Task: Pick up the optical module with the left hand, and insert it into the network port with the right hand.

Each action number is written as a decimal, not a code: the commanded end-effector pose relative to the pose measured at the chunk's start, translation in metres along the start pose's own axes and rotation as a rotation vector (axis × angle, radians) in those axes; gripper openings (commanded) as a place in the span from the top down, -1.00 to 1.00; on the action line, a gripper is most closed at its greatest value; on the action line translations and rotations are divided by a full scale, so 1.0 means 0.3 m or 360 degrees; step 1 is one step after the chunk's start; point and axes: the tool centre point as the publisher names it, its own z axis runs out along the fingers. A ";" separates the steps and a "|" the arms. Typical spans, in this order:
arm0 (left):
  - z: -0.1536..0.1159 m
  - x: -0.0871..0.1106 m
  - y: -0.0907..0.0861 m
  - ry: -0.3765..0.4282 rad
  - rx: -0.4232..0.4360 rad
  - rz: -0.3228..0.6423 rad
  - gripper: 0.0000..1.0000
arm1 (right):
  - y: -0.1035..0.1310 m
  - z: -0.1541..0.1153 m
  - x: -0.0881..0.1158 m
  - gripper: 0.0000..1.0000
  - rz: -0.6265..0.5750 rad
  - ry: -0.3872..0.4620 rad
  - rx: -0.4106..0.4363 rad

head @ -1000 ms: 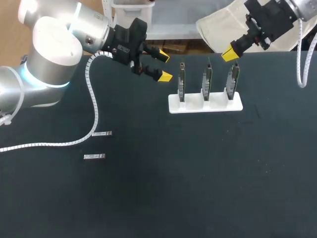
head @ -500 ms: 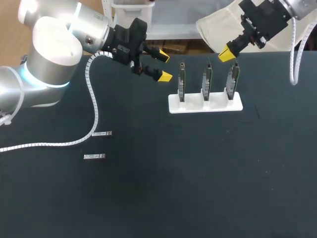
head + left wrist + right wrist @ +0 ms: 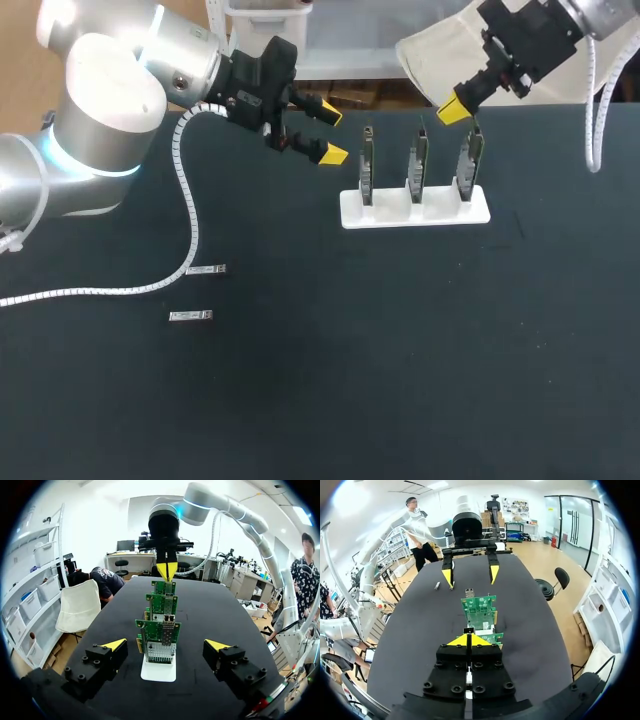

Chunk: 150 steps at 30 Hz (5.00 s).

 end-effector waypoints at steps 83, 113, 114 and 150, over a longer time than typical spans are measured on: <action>-0.459 0.223 -0.398 0.1098 -0.0293 0.0185 -1.00 | 0.023 0.004 0.001 -1.00 0.0003 0.0004 0.0027; -0.447 0.621 -0.444 0.1593 -0.0232 -0.0063 -1.00 | 0.023 0.004 0.001 -1.00 0.0003 0.0004 0.0027; -0.444 0.634 -0.442 0.1615 -0.0223 -0.0061 -1.00 | 0.023 0.004 0.001 -1.00 0.0003 0.0004 0.0027; -0.417 0.773 -0.346 0.1612 -0.0147 -0.0088 -1.00 | 0.023 0.004 0.001 -1.00 0.0003 0.0004 0.0027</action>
